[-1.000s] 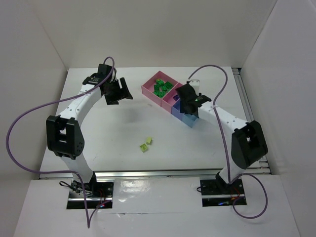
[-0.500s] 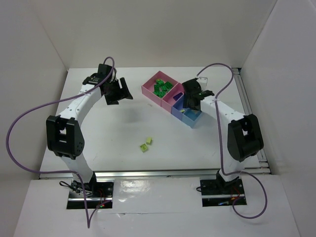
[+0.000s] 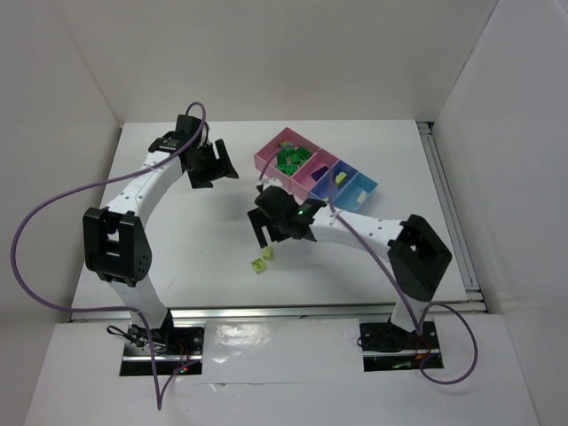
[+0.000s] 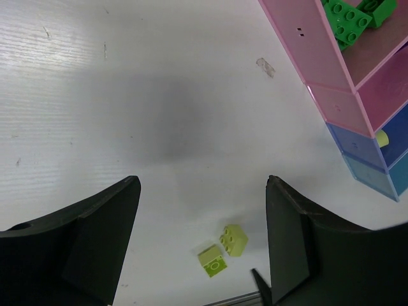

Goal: Sort the legos into containers by color

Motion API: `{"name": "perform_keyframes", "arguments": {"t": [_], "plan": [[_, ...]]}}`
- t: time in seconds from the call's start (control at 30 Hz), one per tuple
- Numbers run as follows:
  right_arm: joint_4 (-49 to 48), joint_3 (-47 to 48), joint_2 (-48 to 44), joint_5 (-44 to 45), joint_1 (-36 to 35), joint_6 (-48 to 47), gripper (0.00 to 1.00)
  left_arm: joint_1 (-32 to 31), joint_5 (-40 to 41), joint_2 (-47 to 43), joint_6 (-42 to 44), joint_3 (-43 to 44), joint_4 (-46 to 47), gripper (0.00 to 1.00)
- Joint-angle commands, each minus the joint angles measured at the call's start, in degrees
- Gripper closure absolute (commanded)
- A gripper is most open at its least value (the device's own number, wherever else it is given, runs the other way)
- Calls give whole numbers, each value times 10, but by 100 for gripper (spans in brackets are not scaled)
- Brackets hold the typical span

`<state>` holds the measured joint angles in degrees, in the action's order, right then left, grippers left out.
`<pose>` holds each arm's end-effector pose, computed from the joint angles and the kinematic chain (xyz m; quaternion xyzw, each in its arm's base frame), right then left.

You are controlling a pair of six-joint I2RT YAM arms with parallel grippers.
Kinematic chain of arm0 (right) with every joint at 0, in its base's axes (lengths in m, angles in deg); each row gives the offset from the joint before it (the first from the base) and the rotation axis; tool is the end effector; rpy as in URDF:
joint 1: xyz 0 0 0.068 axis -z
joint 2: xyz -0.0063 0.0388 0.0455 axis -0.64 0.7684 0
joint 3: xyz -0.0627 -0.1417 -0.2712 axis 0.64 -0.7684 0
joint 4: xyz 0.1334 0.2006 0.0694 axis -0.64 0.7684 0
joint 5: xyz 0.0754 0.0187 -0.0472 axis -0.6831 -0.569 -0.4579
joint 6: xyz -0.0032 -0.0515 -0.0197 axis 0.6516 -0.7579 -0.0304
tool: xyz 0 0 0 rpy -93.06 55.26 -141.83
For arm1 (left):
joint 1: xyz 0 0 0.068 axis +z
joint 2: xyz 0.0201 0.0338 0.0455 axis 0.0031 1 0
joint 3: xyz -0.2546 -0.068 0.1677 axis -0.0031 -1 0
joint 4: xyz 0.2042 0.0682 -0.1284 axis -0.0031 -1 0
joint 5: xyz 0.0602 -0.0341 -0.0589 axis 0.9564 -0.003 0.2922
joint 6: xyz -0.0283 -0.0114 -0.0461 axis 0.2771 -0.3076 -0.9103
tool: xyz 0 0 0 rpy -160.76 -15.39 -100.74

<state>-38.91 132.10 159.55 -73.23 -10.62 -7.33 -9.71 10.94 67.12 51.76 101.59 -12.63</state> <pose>0.2376 0.2722 0.2853 -0.1986 0.9153 0.0922 0.3381 0.3797 -0.0707 0.3359 -0.1689 0.9264 -0.1742 0.2880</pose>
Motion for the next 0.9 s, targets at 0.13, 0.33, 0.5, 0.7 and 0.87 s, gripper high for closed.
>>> {"name": "perform_keyframes", "arguments": {"t": [0.13,0.33,0.5,0.7,0.87], "plan": [[7,52,87,-36,-37,86,12,-1,0,-10,6,21,-9,17],[39,71,133,-29,-37,115,23,-1,0,-10,6,15,-9,17],[66,71,138,-19,-37,128,32,-1,0,-10,6,15,-9,17],[86,49,120,-8,-43,133,37,-1,-6,-5,6,15,-9,17],[78,49,120,-19,-48,133,53,-1,-11,0,6,15,-3,17]]}}
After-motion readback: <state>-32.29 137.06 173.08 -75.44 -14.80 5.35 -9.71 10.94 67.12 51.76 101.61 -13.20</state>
